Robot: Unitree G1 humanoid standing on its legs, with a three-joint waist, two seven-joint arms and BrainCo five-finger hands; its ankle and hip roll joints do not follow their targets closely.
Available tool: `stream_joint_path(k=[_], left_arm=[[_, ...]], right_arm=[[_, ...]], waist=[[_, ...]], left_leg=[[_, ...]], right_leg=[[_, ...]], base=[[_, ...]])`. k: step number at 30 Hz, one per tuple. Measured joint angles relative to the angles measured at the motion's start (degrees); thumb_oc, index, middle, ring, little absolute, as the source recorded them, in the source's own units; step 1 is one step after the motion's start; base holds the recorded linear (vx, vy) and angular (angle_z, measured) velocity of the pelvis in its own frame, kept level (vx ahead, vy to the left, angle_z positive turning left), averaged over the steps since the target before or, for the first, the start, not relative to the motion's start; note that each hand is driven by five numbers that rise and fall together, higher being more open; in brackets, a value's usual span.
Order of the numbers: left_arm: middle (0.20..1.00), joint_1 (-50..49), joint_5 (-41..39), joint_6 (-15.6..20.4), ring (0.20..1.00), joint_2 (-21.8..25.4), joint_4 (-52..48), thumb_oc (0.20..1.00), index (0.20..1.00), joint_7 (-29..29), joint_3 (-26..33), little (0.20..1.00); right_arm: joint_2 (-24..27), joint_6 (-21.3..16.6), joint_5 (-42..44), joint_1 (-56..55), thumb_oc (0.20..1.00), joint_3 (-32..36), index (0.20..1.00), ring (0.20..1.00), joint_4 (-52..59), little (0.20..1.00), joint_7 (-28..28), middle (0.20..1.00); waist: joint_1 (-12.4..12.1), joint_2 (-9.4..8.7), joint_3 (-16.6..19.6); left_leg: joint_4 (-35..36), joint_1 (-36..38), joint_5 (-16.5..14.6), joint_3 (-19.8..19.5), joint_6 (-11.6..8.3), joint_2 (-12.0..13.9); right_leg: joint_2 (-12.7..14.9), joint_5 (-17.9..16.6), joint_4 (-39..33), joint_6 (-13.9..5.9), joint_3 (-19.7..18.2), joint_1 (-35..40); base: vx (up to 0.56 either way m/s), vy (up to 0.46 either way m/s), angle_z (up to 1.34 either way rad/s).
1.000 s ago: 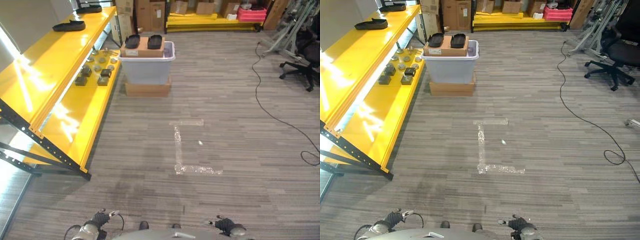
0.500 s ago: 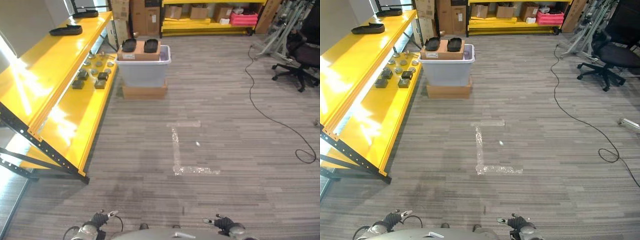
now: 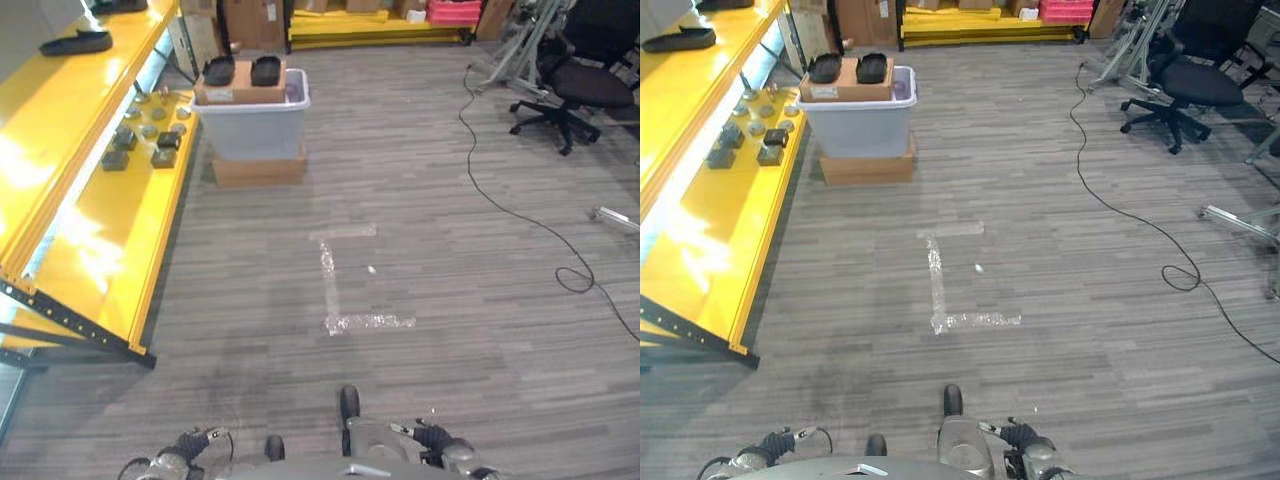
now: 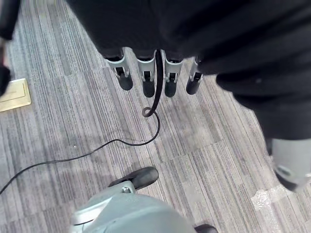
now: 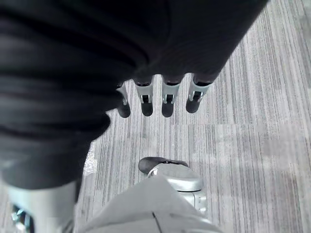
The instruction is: Move parts from the plastic box to the shelf.
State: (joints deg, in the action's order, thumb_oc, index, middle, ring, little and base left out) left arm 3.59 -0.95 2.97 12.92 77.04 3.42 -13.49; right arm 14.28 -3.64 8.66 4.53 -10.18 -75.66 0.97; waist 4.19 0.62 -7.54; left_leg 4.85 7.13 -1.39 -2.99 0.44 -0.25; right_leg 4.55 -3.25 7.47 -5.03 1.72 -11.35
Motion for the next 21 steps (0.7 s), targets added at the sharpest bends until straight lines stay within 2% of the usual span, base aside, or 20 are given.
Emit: stream_joint_path(k=[1,2,3,4,5,6,7,8,9,10,11,12,13,14,16,17,18,21], left_arm=[[1.0,-0.1,0.0,0.0,1.0,-0.2,-0.1,1.0,1.0,-0.1,-0.1,1.0],[1.0,-0.1,-0.1,0.0,1.0,-0.2,-0.4,1.0,1.0,-0.1,0.0,1.0],[1.0,0.0,-0.2,0.1,1.0,0.0,-1.2,1.0,1.0,0.0,0.0,1.0],[1.0,-0.3,-0.2,0.4,1.0,0.0,-1.4,1.0,1.0,0.0,0.0,1.0],[1.0,-0.6,-0.4,0.5,1.0,-0.7,-1.8,1.0,1.0,-0.1,-0.1,1.0],[1.0,0.2,-1.4,0.5,1.0,-1.3,-2.6,1.0,1.0,0.0,0.0,1.0],[1.0,0.6,-1.8,0.7,1.0,-1.4,-2.9,1.0,1.0,0.0,0.0,1.0],[1.0,1.4,-2.6,1.3,1.0,-2.2,-4.3,1.0,1.0,-0.1,0.0,1.0],[1.0,1.7,-2.8,1.4,1.0,-2.4,-4.5,1.0,1.0,-0.1,0.0,1.0],[1.0,1.9,-3.1,1.4,1.0,-2.6,-4.5,1.0,1.0,-0.1,0.1,1.0],[1.0,1.9,-3.4,1.5,1.0,-2.5,-4.5,1.0,1.0,0.0,0.1,1.0],[1.0,2.4,-3.4,1.6,1.0,-2.4,-5.0,1.0,1.0,0.0,-0.1,1.0],[1.0,2.5,-3.4,1.6,1.0,-2.4,-5.2,1.0,1.0,0.0,-0.1,1.0],[1.0,2.4,-3.4,1.7,1.0,-2.5,-5.3,1.0,1.0,0.0,-0.1,1.0],[1.0,2.3,-3.1,1.7,1.0,-2.4,-4.4,1.0,1.0,0.0,-0.2,1.0],[1.0,1.9,-2.2,1.3,1.0,-2.4,-2.0,1.0,1.0,-0.1,-0.1,1.0],[1.0,0.7,-2.0,0.7,1.0,-2.3,-1.1,1.0,1.0,-0.1,-0.1,1.0],[1.0,-2.0,0.2,0.0,1.0,-2.2,0.7,1.0,1.0,-0.6,-0.1,1.0]], right_arm=[[0.4,0.1,0.0,-1.3,1.0,0.9,1.0,1.0,-1.4,1.0,0.5,1.0],[0.8,0.2,0.0,-1.5,1.0,1.3,1.0,1.0,-2.4,1.0,0.5,1.0],[1.3,0.4,0.0,-2.3,1.0,1.3,1.0,1.0,-3.1,1.0,0.5,1.0],[1.8,0.4,0.0,-2.9,1.0,1.1,1.0,1.0,-3.3,1.0,0.5,1.0],[2.5,0.4,0.0,-2.3,1.0,0.9,1.0,1.0,-3.0,1.0,0.5,1.0],[3.3,0.3,0.1,-2.3,1.0,1.4,1.0,1.0,-1.7,1.0,0.6,1.0],[3.5,0.2,0.1,-2.4,1.0,1.4,1.0,1.0,-1.8,1.0,0.7,1.0],[4.0,0.4,0.1,-1.2,1.0,-0.1,1.0,1.0,-1.3,1.0,0.6,1.0],[4.2,0.3,0.1,-0.7,1.0,-1.2,1.0,1.0,-1.2,1.0,0.6,1.0],[4.3,0.3,0.1,-0.3,1.0,-1.7,1.0,1.0,-0.8,1.0,0.6,1.0],[4.4,0.1,0.2,0.3,1.0,-2.4,1.0,1.0,-0.1,1.0,0.6,1.0],[5.0,0.0,0.4,2.5,1.0,-3.0,1.0,1.0,0.5,1.0,0.6,1.0],[5.1,0.0,0.6,3.5,1.0,-3.0,1.0,1.0,0.5,1.0,0.6,1.0],[5.6,0.0,0.7,4.6,1.0,-3.1,1.0,1.0,0.6,1.0,0.6,1.0],[6.0,-0.1,0.7,6.9,1.0,-3.1,1.0,1.0,0.4,1.0,0.6,1.0],[5.9,0.0,0.8,7.7,1.0,-3.1,1.0,1.0,0.5,1.0,0.6,1.0],[5.8,-0.4,0.7,8.5,1.0,-3.2,1.0,1.0,0.7,1.0,0.5,1.0],[5.8,-0.9,0.6,7.0,1.0,-3.1,1.0,1.0,0.6,1.0,0.4,1.0]], waist=[[0.7,1.56,1.2],[0.6,2.13,1.6],[0.2,1.47,1.8],[-0.7,0.51,2.3],[-1.1,0.23,3.0],[-0.3,0.04,2.8],[-0.3,-0.63,2.5],[-1.9,-1.83,1.6],[-2.2,-2.12,1.3],[-2.3,-2.56,1.3],[-2.6,-3.24,0.9],[-3.5,-3.27,-0.1],[-3.7,-2.98,-0.4],[-4.0,-2.17,-0.9],[-5.4,-0.44,-1.9],[-6.3,0.49,-2.0],[-6.7,0.84,-2.1],[-7.0,0.94,-1.8]], left_leg=[[-0.4,0.7,-0.7,-1.9,-0.94,3.2],[-1.5,1.0,-0.7,-2.3,-1.37,4.5],[-4.3,0.8,-0.7,-2.7,-2.44,5.0],[-6.0,0.6,-0.5,-2.8,-2.51,4.9],[-7.8,-0.3,0.5,-3.6,-3.39,4.8],[-14.3,-4.1,-0.6,-5.1,-6.35,4.6],[-20.9,-7.5,-1.1,-5.4,-7.28,3.5],[-31.4,-12.0,-0.6,-6.6,-7.44,2.2],[-35.1,-13.9,-0.8,-7.7,-7.63,2.0],[-35.5,-15.5,-1.6,-7.4,-7.53,1.9],[-32.2,-16.6,-1.9,-6.0,-7.6,1.6],[-20.0,-17.2,-1.0,-3.8,-7.24,1.3],[-14.0,-17.2,0.3,-3.0,-6.54,0.7],[-4.9,-17.2,3.5,-4.2,-6.49,-1.0],[-0.3,-18.4,6.7,-5.6,-5.5,-2.6],[-0.1,-18.9,8.6,-5.8,-4.87,-3.4],[-0.2,-19.1,9.8,-5.5,-3.95,-3.2],[-2.2,-16.6,10.3,-4.2,-2.01,-2.4]], right_leg=[[-2.8,-0.4,-2.4,1.61,2.1,2.8],[-4.3,-0.1,-4.0,2.84,2.2,4.7],[-5.1,-0.5,-6.3,3.9,2.3,7.1],[-5.1,-0.9,-7.1,5.07,2.3,7.8],[-5.6,-0.5,-7.3,6.35,2.5,7.8],[-5.5,0.3,-7.8,6.97,3.8,8.4],[-4.8,0.1,-8.9,6.99,4.5,9.3],[-5.0,0.0,-9.8,8.51,3.7,10.7],[-5.2,0.0,-10.2,8.81,3.7,11.6],[-5.1,0.0,-11.4,8.84,3.7,12.5],[-4.9,-0.5,-12.3,8.45,3.9,13.3],[-4.9,0.3,-12.6,8.03,3.7,13.6],[-4.8,0.6,-12.6,7.69,3.7,13.7],[-5.2,1.0,-12.6,7.47,3.7,14.0],[-6.3,2.3,-12.6,6.99,2.2,15.5],[-6.8,3.0,-12.6,7.82,1.7,16.7],[-7.3,3.8,-12.6,7.68,0.6,17.8],[-7.4,7.1,-12.2,6.71,-1.2,22.5]], base=[[0.29,-0.245,0.58],[0.19,-0.172,0.56],[0.2,-0.189,0.1],[0.19,-0.187,-0.14],[0.24,-0.236,-0.06],[0.12,-0.103,0.21],[0.22,-0.155,0.19],[0.18,-0.104,-0.04],[0.2,-0.083,-0.14],[0.18,-0.039,0.07],[0.37,-0.042,0.1],[0.27,-0.01,0.05],[0.36,0.004,-0.03],[0.28,0.016,-0.11],[0.29,0.043,-0.41],[0.2,0.058,-0.7],[0.41,0.157,-0.65],[0.29,0.158,-0.31]])
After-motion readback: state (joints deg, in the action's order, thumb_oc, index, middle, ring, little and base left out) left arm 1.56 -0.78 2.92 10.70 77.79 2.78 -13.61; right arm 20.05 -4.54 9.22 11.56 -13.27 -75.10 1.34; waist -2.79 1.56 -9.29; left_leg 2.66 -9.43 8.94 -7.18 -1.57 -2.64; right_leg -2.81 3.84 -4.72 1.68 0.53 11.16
